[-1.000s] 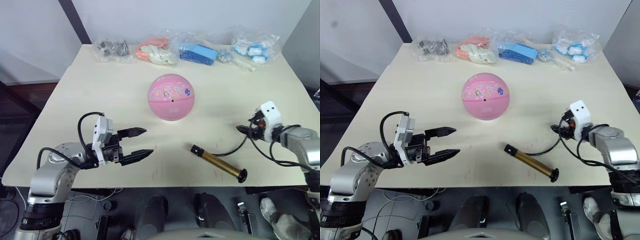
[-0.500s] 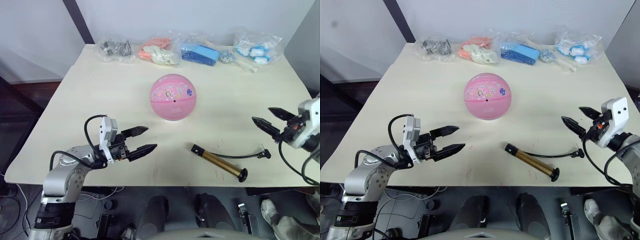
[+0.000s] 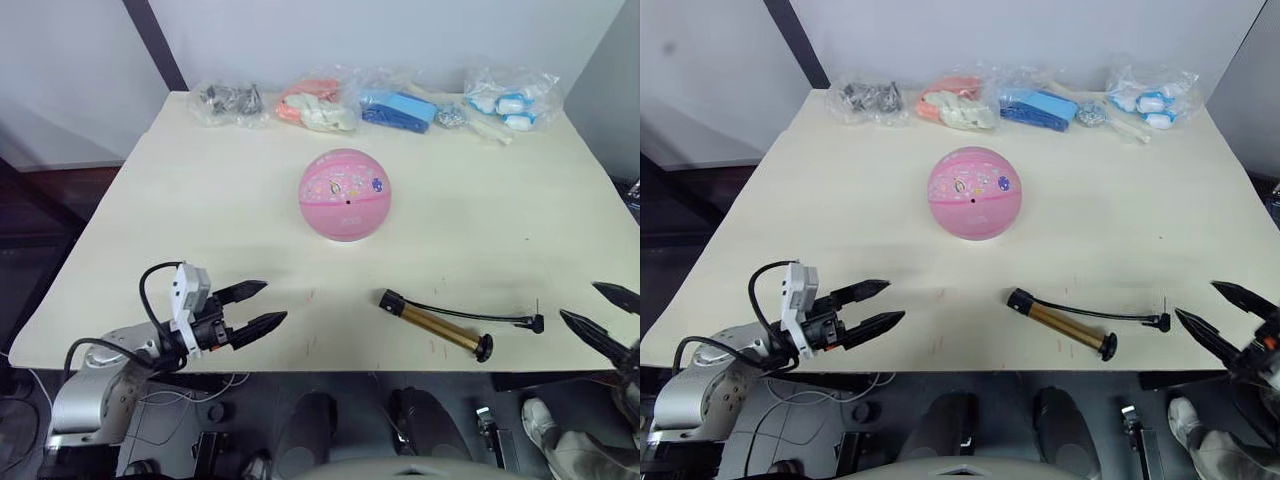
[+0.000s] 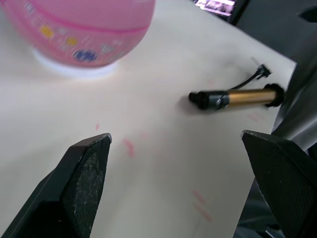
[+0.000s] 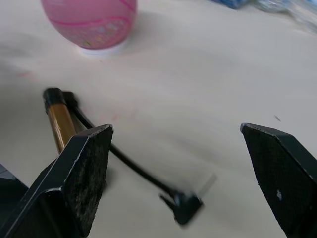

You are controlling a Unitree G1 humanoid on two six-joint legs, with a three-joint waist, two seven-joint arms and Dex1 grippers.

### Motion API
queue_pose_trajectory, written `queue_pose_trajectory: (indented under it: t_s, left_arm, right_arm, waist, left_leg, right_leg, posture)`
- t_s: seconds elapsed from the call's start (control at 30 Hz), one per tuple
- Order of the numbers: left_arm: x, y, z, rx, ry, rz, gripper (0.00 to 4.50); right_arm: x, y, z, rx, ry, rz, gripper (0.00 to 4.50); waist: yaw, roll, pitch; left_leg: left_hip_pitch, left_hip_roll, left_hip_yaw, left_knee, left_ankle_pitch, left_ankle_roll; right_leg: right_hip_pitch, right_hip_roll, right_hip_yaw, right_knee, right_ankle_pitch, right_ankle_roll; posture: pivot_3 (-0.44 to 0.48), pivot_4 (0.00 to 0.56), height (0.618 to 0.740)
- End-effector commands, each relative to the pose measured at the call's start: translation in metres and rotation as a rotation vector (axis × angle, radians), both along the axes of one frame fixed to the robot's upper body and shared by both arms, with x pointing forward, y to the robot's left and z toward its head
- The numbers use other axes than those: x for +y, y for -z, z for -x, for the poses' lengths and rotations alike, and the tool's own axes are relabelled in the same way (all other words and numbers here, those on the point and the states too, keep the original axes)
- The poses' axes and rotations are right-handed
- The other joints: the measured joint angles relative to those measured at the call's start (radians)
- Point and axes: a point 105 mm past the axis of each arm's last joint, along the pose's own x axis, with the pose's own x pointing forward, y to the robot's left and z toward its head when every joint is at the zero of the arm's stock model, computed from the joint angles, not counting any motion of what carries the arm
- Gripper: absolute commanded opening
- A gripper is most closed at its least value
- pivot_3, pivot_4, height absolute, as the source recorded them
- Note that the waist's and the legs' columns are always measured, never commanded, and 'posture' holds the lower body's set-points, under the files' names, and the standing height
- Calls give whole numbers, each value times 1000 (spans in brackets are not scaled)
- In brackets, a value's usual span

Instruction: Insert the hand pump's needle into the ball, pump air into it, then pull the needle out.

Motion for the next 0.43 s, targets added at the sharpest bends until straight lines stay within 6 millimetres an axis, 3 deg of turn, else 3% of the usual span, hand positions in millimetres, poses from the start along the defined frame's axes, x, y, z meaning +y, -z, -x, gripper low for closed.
queue_pose_trajectory:
  t_s: [0.03,0.2,0.43]
  left_arm:
    - [14,0,3,-13,-44,-36,4500]
    - [18,-13,-1,-22,-56,-44,4500]
    - [26,-25,-2,-18,-65,-45,4500]
  right_arm:
    - [-19,1,11,-29,69,37,4335]
    - [-31,14,18,-8,114,38,4335]
    - [-33,16,18,-11,115,39,4335]
  waist:
    - [0,0,0]
    - [1,0,0]
    - [1,0,0]
  left_leg:
    - [0,0,1,0,0,0]
    - [0,0,1,0,0,0]
    - [0,0,1,0,0,0]
  right_leg:
    - [0,0,0,0,0,0]
    - [0,0,1,0,0,0]
    - [0,0,1,0,0,0]
  posture:
    - [0,150,740]
    - [0,150,740]
    - [0,150,740]
